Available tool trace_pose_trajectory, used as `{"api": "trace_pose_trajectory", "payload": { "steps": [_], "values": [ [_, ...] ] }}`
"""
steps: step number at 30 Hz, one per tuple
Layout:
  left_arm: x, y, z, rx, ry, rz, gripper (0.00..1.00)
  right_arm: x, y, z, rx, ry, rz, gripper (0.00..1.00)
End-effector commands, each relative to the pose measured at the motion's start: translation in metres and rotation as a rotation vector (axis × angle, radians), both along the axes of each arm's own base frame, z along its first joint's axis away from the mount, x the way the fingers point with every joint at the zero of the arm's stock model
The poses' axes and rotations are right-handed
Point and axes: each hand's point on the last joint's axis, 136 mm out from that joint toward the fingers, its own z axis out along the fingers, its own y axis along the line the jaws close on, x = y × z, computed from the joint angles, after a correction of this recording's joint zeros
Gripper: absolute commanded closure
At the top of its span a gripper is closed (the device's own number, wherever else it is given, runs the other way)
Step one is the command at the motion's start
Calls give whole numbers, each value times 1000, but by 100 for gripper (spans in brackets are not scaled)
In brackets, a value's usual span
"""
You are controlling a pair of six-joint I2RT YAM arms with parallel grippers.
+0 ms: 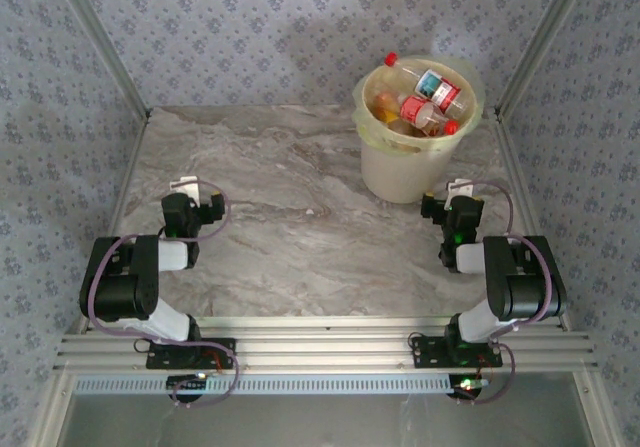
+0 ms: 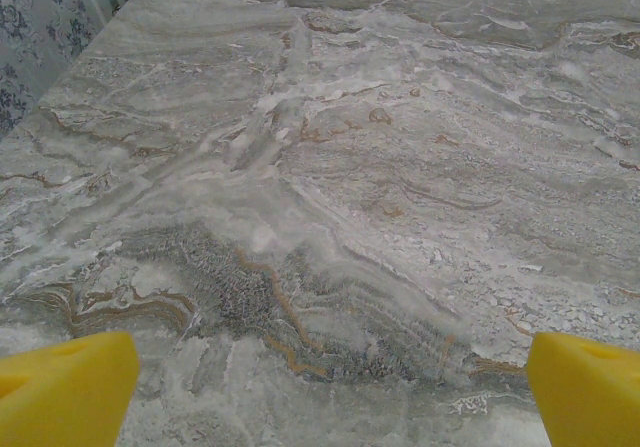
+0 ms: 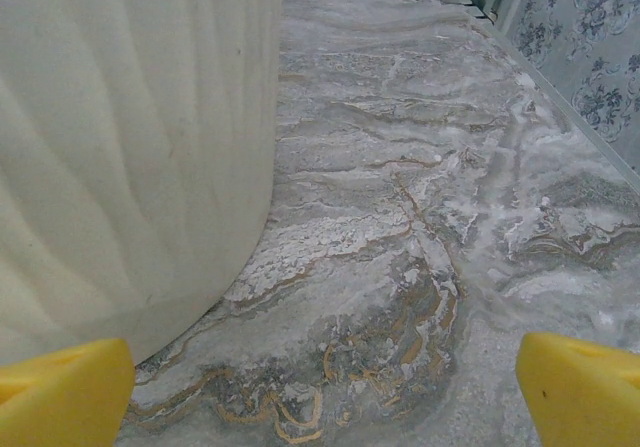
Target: Put the plastic bottles in the bin
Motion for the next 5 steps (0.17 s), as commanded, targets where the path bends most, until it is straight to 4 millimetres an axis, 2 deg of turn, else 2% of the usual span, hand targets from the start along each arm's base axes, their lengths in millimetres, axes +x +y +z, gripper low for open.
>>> {"api": "trace_pose_trajectory", "payload": {
  "steps": [1, 5],
  "values": [
    [4, -3, 6, -18, -18, -9, 0, 5, 0, 5, 9, -10, 13, 0],
    [4, -3, 6, -18, -19, -10, 0, 5, 0, 5, 9, -10, 14, 0]
  ]
}}
